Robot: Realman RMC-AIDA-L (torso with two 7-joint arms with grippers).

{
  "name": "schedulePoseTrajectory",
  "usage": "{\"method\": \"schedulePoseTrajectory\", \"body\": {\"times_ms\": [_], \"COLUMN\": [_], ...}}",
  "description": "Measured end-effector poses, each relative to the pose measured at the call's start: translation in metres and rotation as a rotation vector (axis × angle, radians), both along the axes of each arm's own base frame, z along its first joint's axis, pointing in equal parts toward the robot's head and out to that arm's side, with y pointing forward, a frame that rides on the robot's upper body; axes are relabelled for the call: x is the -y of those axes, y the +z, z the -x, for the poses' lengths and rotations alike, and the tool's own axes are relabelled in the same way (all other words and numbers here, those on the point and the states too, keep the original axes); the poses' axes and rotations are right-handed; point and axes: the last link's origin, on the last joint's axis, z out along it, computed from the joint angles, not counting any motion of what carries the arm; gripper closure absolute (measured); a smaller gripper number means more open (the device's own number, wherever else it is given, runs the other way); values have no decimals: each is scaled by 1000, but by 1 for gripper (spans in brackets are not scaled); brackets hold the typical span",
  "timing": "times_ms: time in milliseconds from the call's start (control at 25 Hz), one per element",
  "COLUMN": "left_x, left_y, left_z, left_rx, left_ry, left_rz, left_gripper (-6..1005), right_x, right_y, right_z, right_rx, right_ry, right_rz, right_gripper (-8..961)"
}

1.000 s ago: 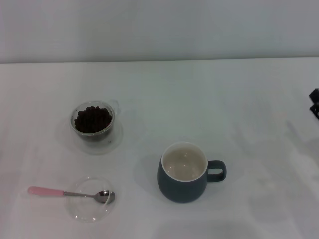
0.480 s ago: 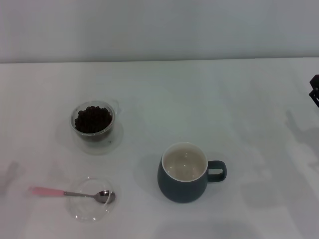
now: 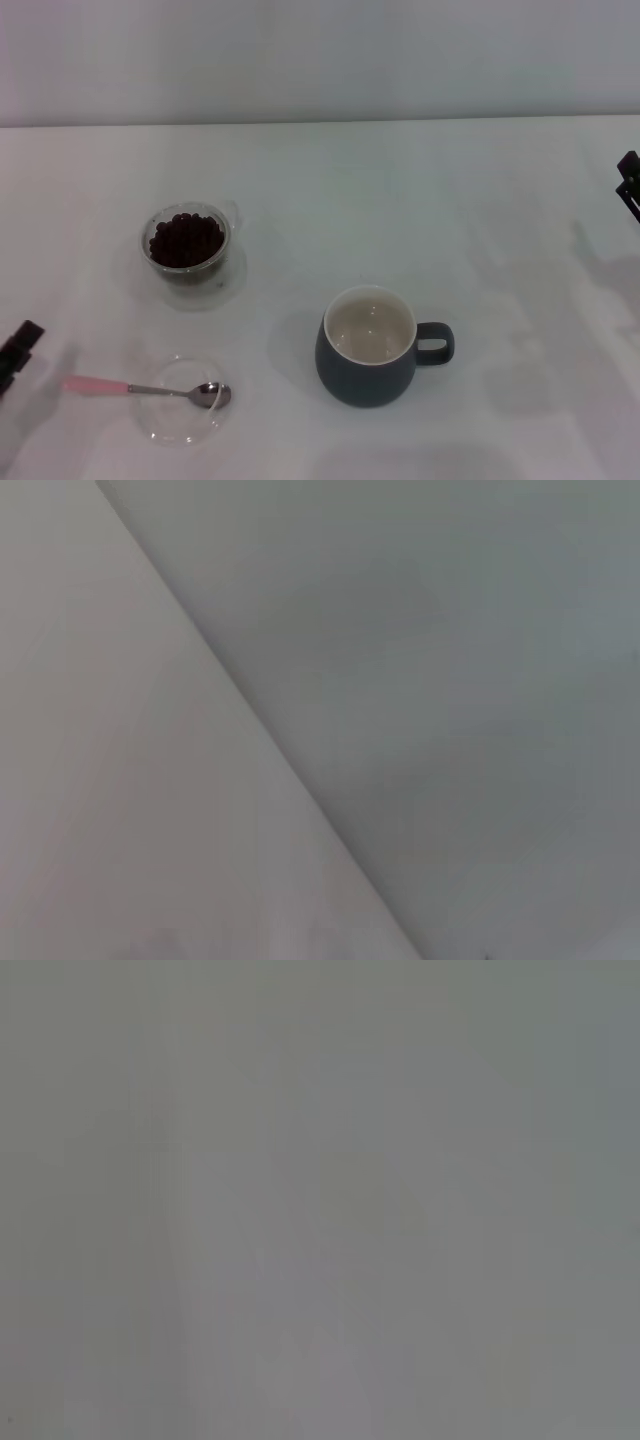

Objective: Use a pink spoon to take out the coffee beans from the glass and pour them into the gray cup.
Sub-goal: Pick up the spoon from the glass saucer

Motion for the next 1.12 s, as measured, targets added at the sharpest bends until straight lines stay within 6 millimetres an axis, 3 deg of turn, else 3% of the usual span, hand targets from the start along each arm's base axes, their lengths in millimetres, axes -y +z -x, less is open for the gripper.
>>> {"method": "schedulePoseTrajectory", "body": {"times_ms": [280,480,800,1120], "left_x": [6,7,11,9], "left_y": [-22,-28,-31,-38], "left_z": [-9,-11,-12,-14], "left_rx": [-63,-77,-75,-78], "left_ry": [-16,-28,-29,-34], "left_rz": [0,12,27,62], "left_gripper": [306,308,669,668], "right_x": [-1,-4,-9,-11], "right_y": [-3,-2,-1,-2], "right_z": [2,4,7,8], "right_rx": [-22,-26,-22,-22], "right_ry": [5,8,18,19], "right_rz": [8,2,3,5], "right_gripper": [83,83,82,82]}}
